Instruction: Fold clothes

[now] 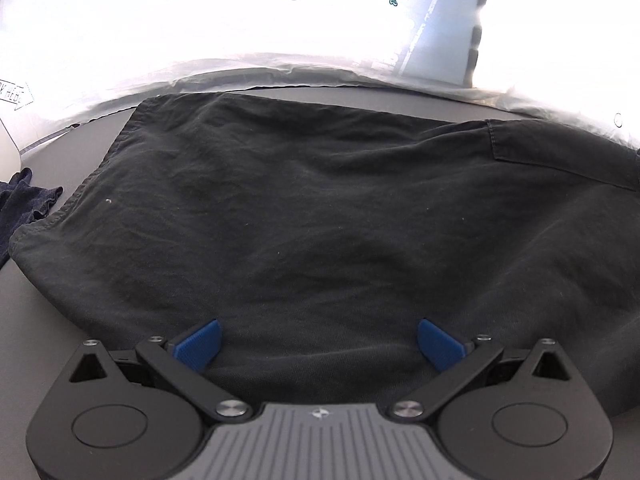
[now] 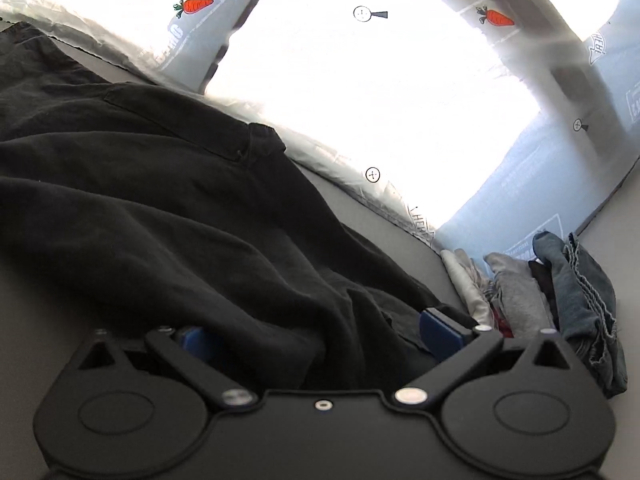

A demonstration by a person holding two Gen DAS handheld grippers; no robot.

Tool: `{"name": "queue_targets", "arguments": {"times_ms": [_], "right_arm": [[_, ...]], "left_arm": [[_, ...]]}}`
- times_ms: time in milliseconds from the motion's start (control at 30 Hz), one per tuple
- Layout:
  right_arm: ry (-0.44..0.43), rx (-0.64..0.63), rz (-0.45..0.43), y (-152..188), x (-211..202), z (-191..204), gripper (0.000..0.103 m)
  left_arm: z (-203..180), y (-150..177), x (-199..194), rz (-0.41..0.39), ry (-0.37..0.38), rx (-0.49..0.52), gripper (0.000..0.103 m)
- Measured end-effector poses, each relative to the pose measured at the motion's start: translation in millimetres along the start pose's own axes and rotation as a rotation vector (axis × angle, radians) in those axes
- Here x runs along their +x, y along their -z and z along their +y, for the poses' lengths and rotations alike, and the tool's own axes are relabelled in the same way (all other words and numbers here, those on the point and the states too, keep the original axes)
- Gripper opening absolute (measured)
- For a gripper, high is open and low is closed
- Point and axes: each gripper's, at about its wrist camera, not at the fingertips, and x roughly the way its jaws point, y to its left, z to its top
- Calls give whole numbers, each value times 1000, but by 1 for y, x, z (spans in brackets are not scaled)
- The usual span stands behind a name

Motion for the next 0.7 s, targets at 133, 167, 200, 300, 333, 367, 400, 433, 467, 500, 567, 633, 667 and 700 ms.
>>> {"name": "queue_targets", "arguments": {"times_ms": [133, 167, 200, 300, 333, 367, 400, 433, 467, 500, 567, 633, 667, 700], "right_arm": [[-20, 221, -34, -19, 5, -22, 103], [-31, 243, -19, -18, 9, -22, 103], [-24, 210, -7, -16, 13, -17, 103], [42, -28, 67, -4, 27, 15, 103], [37, -49, 46, -2, 23, 20, 103], [12, -21, 21, -5, 19, 19, 103], [-12, 8, -4, -9, 14, 18, 103], [-32, 41, -27, -14, 12, 16, 103], [-52, 74, -50, -20, 9, 15, 103], [-69, 101, -70, -25, 7, 14, 103], [-19, 14, -22, -31, 19, 26, 103], [61, -95, 81, -26, 42, 40, 103], [90, -113, 115, -20, 49, 42, 103], [98, -103, 141, -13, 53, 40, 103]], "left_arm": [[0, 1, -1, -6, -1, 1, 103], [0, 2, -1, -7, 0, 1, 103], [0, 2, -1, -9, 0, 0, 103], [0, 3, -1, -14, -1, -1, 103], [0, 3, -1, -15, -1, -1, 103], [0, 3, -1, -17, -1, 0, 103], [0, 3, -1, -18, -2, 0, 103], [0, 3, -1, -18, -2, -1, 103], [-1, 3, -2, -18, -3, -1, 103], [-1, 3, -2, -18, -4, -1, 103], [-1, 3, -2, -17, -2, 1, 103], [0, 3, -3, -17, 0, 4, 103], [0, 3, -3, -16, 2, 5, 103], [0, 3, -3, -16, 3, 6, 103]]}}
